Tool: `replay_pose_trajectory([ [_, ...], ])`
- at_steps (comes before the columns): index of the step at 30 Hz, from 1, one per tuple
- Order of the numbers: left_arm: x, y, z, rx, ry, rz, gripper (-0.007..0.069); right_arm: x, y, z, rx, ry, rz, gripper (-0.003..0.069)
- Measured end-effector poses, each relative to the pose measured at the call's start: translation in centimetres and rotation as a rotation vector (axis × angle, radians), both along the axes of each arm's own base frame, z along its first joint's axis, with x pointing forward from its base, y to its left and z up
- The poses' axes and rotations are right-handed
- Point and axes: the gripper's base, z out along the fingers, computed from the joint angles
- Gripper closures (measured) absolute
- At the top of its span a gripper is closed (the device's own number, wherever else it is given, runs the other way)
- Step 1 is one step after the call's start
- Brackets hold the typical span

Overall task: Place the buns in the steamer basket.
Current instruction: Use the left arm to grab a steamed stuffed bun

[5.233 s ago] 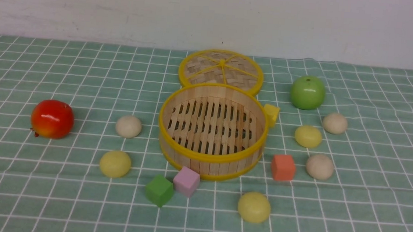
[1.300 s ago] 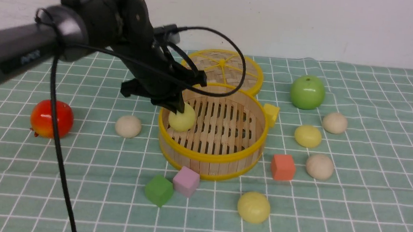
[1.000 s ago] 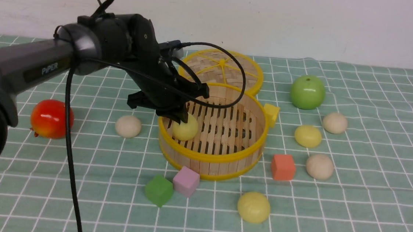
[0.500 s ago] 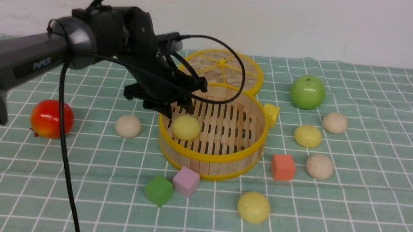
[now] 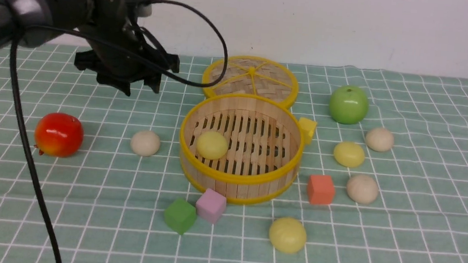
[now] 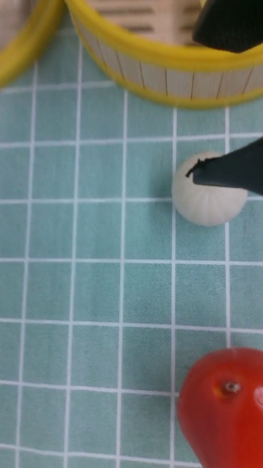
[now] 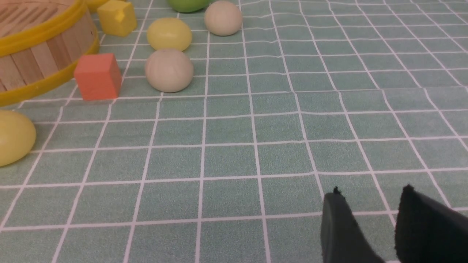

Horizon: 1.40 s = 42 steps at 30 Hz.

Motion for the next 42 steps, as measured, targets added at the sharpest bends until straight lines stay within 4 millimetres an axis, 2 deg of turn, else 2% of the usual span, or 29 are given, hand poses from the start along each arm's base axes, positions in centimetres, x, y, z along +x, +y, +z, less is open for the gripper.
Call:
replay_pose_trajectory([
  [6,1.2,-0.1,-3.4,0.046,0.041,-0.009,0.0262,0.0,0.0,0.0,0.000,0.000,0.000,0.0420],
  [11,1.6,-0.1,-4.9,0.063,0.073,-0.011,0.0284,0.0,0.0,0.0,0.000,0.000,0.000,0.0420],
  [26,2.1,-0.2,-8.8,0.088,0.168,-0.011,0.0286,0.0,0.0,0.0,0.000,0.000,0.000,0.0420],
  [42,2.1,-0.3,-9.2,0.072,0.179,-0.007,0.0361,0.0,0.0,0.0,0.000,0.000,0.000,0.0420],
])
